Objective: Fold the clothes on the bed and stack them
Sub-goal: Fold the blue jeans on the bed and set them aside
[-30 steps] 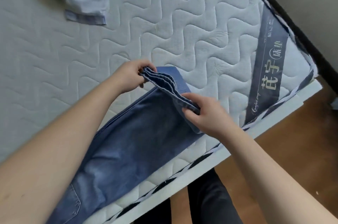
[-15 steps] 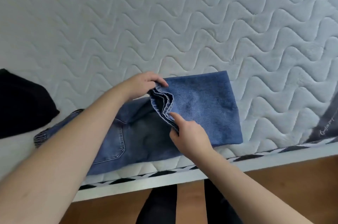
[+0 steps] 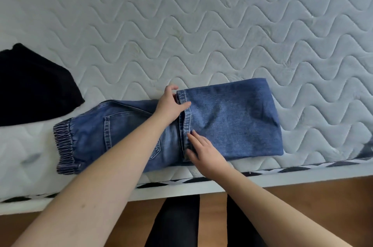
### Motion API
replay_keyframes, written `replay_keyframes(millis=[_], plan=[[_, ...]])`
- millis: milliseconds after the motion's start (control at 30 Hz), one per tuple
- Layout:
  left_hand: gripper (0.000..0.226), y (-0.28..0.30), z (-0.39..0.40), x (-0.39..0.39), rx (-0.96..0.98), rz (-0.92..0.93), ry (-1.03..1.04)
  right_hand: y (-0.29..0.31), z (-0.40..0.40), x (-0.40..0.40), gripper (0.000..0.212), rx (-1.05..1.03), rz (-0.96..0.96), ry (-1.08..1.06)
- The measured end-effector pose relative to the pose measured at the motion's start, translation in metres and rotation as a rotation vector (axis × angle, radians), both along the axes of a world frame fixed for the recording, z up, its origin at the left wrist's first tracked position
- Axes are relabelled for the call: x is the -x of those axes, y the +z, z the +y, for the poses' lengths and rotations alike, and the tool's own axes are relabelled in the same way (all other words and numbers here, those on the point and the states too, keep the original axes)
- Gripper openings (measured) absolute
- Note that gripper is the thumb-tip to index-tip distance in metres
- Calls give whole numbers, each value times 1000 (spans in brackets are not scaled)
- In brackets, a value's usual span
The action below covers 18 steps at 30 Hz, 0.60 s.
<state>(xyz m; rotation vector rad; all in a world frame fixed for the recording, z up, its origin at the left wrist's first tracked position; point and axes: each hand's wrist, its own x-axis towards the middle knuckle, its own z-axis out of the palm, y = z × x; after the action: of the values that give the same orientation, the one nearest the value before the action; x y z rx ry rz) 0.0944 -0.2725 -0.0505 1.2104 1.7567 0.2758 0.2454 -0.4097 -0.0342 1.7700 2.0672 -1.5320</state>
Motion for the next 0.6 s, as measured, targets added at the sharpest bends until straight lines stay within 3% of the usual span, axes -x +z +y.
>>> replay_keyframes(millis=[233, 367, 467, 600], plan=[[63, 2, -5, -3, -159, 121, -299, -16, -51, -8, 70, -154, -120, 260], [67, 2, -17, -8, -283, 327, -509, -17, -56, -2, 73, -127, -186, 287], [67, 4, -24, -10, -353, 428, -543, -14, -50, -4, 65, -119, -131, 234], [68, 11, -40, -8, -415, 451, -472, -17, -53, -25, 64, -258, -179, 240]])
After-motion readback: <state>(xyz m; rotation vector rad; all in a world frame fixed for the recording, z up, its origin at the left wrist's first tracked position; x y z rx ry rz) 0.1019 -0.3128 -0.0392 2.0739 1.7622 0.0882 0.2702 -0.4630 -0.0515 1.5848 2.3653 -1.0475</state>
